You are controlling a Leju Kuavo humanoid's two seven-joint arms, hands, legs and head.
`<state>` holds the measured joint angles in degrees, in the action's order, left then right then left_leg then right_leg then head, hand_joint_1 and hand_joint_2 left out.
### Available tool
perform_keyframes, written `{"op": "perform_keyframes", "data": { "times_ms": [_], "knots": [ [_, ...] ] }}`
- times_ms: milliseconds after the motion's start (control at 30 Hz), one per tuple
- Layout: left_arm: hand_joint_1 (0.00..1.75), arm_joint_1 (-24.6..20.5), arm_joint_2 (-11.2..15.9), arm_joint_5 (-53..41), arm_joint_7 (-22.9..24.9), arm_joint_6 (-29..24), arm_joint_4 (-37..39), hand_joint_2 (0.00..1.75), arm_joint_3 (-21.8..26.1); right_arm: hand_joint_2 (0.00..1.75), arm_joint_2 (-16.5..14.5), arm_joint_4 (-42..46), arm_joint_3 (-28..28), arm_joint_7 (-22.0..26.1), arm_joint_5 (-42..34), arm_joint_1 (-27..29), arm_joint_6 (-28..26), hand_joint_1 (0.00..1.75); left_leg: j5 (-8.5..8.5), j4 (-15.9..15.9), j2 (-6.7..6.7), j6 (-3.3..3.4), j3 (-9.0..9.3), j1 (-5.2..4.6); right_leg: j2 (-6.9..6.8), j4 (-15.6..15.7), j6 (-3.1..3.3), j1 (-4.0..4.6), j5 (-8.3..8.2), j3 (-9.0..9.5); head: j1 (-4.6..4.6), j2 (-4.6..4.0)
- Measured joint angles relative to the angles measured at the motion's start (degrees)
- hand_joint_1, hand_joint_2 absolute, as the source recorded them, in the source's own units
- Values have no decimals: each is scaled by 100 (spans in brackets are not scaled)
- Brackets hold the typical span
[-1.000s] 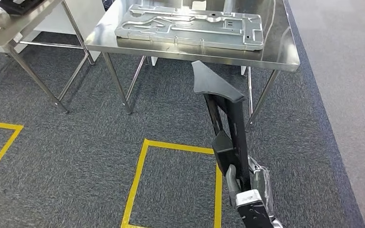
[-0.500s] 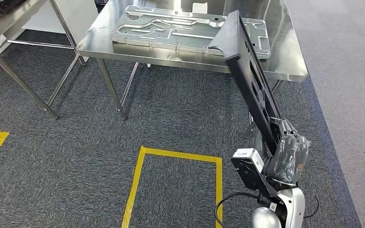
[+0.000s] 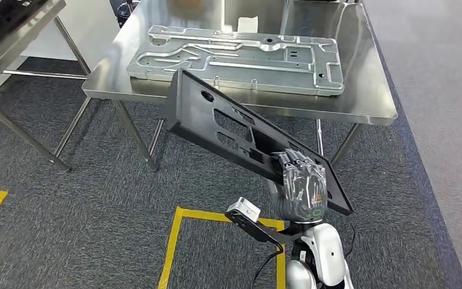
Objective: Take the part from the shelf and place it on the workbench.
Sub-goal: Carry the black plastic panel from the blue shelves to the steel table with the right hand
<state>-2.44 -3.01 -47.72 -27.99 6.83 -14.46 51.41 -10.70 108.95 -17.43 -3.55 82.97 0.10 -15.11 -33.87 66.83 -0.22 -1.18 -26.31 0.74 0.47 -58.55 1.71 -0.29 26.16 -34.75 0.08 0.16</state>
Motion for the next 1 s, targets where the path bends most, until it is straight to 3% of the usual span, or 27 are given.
{"op": "perform_keyframes", "data": {
  "times_ms": [67,100,133,167,200,267,300,333,400,433,500,533,600,633,667,700,800,833,933,1000],
  "knots": [
    [0,6,-1,-31,22,1,1,0,18,175,32,-107,-95,-79,175,-101,93,175,-323,604,1,-21,-553,0,12,60,21,3,128,202,-5,-1],
    [0,20,-1,-52,31,1,1,0,25,175,53,-160,-141,-123,264,-154,160,175,-529,701,1,-17,-772,-3,26,80,24,5,203,311,-7,-1],
    [0,33,-1,-77,36,1,2,0,30,175,80,-219,-185,-172,364,-222,241,175,-654,656,1,-3,-941,-7,41,93,22,8,287,430,-6,-1],
    [0,45,-1,-106,38,2,2,0,37,175,114,-286,-228,-225,464,-302,320,175,-630,485,1,22,-1055,-12,55,100,17,10,374,550,-7,-1],
    [0,56,0,-134,37,4,3,0,45,175,155,-362,-266,-275,546,-391,385,175,-366,202,0,62,-1128,-24,64,105,8,12,467,667,-7,-1],
    [0,87,8,-171,36,11,8,0,66,175,254,-520,-312,-343,644,-555,464,175,532,-368,-11,141,-1211,-60,84,104,-33,24,641,848,-8,-1],
    [0,101,13,-185,34,15,10,0,76,175,301,-587,-324,-366,666,-619,488,175,891,-538,-18,169,-1217,-81,97,113,-68,30,716,911,-8,-1],
    [0,105,19,-196,31,16,13,0,85,175,342,-637,-336,-391,679,-675,512,175,1061,-616,-22,192,-1211,-93,109,119,-107,34,760,959,-12,0],
    [0,77,19,-228,19,23,15,0,98,175,433,-696,-393,-492,694,-819,584,175,1041,-681,-25,235,-1108,-85,110,51,-183,38,739,977,-20,1],
    [0,60,16,-245,10,30,15,0,104,175,499,-723,-436,-544,696,-916,624,175,1015,-741,-26,263,-1030,-68,85,-112,-217,40,668,906,-17,1],
    [0,37,12,-281,-5,56,16,0,123,175,670,-801,-530,-609,697,-1134,697,175,959,-861,-27,304,-836,-40,30,-691,-277,30,602,529,8,-1],
    [0,33,14,-298,-10,72,16,0,136,175,760,-849,-569,-618,697,-1232,724,175,914,-902,-27,319,-746,-39,9,-1003,-310,17,668,273,22,-1],
    [0,30,15,-324,-15,99,16,0,160,175,920,-936,-637,-633,697,-1387,775,175,797,-943,-31,327,-569,-35,-4,-1374,-360,-9,1002,-204,30,0],
    [0,32,16,-331,-16,107,16,0,169,175,987,-972,-671,-641,697,-1444,792,175,725,-949,-37,326,-472,-33,-10,-1391,-375,-18,1141,-365,31,0],
    [0,37,16,-333,-16,112,17,0,175,175,1046,-1003,-699,-645,697,-1492,807,175,640,-951,-44,318,-359,-31,-15,-1268,-377,-23,1153,-462,31,0],
    [0,41,16,-336,-16,114,17,0,179,175,1091,-1029,-719,-648,697,-1529,815,175,552,-951,-51,306,-240,-30,-20,-1032,-363,-26,997,-503,33,-1],
    [0,52,15,-348,-16,121,31,0,191,175,1198,-1102,-750,-635,697,-1583,837,175,281,-951,-77,235,44,-43,-43,-210,-263,12,-139,-489,36,-1],
    [0,47,16,-351,-16,123,36,0,196,175,1225,-1123,-763,-624,697,-1600,847,175,215,-961,-83,200,131,-48,-42,-93,-219,34,-360,-464,39,-1],
    [0,10,33,-373,-17,131,38,0,212,175,1274,-1155,-822,-610,697,-1723,869,175,211,-843,-76,94,259,-51,-8,-21,-77,37,-308,-276,45,-1],
    [0,-15,44,-387,-16,144,38,0,228,175,1309,-1177,-865,-615,697,-1829,885,175,196,-372,-56,55,28,-43,-2,35,17,16,-226,-108,33,-1]
  ]
}}
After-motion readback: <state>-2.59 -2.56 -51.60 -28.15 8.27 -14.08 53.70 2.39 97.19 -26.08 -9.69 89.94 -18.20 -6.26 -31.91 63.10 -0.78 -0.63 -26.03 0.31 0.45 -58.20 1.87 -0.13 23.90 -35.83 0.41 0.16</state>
